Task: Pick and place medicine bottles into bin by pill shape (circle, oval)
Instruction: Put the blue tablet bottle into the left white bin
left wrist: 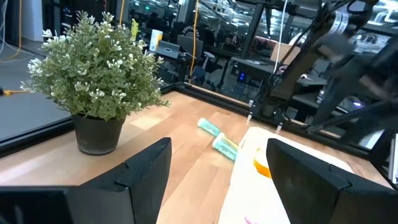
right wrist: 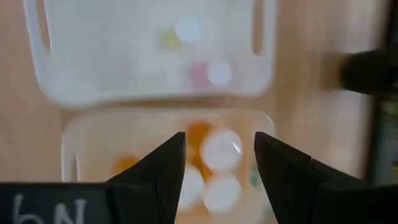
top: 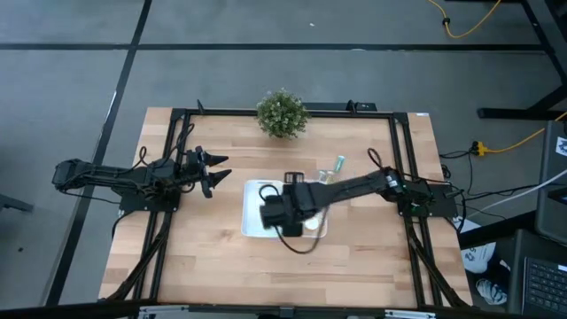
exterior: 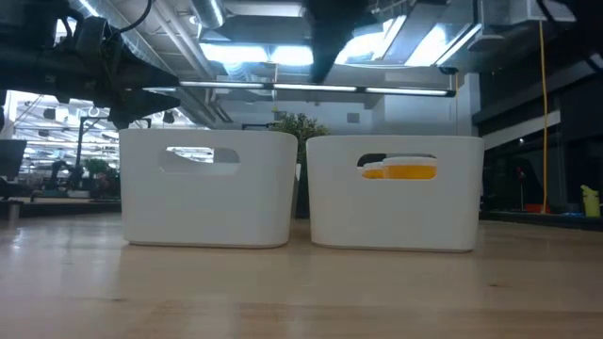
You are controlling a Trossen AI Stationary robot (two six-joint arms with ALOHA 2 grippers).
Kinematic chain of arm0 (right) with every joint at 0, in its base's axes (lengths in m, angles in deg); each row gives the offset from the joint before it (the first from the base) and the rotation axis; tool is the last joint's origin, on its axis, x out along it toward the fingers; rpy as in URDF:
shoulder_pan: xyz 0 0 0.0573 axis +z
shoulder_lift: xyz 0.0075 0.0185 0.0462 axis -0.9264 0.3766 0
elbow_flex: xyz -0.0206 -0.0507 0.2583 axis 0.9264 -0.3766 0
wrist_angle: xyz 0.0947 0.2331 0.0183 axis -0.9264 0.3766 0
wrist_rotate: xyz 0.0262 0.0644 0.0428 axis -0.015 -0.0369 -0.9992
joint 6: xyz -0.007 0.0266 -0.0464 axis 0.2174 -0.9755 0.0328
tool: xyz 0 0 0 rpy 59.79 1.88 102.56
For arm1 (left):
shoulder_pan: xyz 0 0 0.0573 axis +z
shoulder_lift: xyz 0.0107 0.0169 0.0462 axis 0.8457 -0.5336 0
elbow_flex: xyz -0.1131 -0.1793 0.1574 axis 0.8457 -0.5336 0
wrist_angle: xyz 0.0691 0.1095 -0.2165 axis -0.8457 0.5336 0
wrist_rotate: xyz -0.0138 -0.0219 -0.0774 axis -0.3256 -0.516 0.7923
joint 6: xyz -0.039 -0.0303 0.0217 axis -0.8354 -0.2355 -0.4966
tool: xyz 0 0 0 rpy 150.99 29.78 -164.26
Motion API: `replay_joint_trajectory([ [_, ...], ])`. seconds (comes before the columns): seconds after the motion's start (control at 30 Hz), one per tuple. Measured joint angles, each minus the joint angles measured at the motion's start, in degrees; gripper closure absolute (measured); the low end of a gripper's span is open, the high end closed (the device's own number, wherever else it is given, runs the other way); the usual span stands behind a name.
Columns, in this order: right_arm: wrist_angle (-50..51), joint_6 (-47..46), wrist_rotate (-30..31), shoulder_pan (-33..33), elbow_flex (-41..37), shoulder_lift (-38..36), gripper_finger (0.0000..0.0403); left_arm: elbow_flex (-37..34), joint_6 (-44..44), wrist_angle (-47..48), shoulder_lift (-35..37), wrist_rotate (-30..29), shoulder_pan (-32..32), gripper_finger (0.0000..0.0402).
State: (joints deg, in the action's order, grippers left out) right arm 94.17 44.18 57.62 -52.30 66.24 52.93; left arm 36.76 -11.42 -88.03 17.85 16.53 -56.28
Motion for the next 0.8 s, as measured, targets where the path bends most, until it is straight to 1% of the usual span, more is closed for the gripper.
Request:
replay_joint_trajectory([
  [0.07, 3.0, -0.4, 2.2, 1.6, 0.0, -1.5, 0.0217, 0.0, 0.0, 0.0, 0.0, 0.0, 0.0, 0.0147],
  [0.17, 3.1, 1.2, 3.4, 2.8, 0.0, -4.2, 0.0226, 0.0, 0.0, 0.0, 0.0, 0.0, 0.0, 0.0147],
  [0.3, 3.0, 2.8, 2.0, 2.8, -0.4, -8.4, 0.023, 0.0, 0.0, 0.0, 0.0, 0.0, 0.0, 0.0147],
  [0.37, 3.2, 3.5, 0.6, 2.8, -2.4, -11.1, 0.023, 0.0, 0.0, 0.0, 0.0, 0.0, 0.0, 0.0147],
  [0.43, 2.9, 2.7, -0.5, 2.8, -6.1, -14.3, 0.023, 0.0, 0.0, 0.0, 0.0, 0.0, 0.0, 0.0147],
  [0.53, 1.1, 0.1, -0.2, 3.5, -15.7, -20.4, 0.0231, 0.0, 0.0, 0.0, 0.0, 0.0, 0.0, 0.0147],
  [0.6, -3.7, -1.2, 0.7, 4.1, -24.9, -26.1, 0.0231, 0.0, 0.0, 0.0, 0.0, 0.0, 0.0, 0.0147],
  [0.8, -27.4, -2.0, 3.0, 4.3, -55.5, -48.0, 0.0231, 0.0, 0.0, 0.0, 0.0, 0.0, 0.0, 0.0147],
])
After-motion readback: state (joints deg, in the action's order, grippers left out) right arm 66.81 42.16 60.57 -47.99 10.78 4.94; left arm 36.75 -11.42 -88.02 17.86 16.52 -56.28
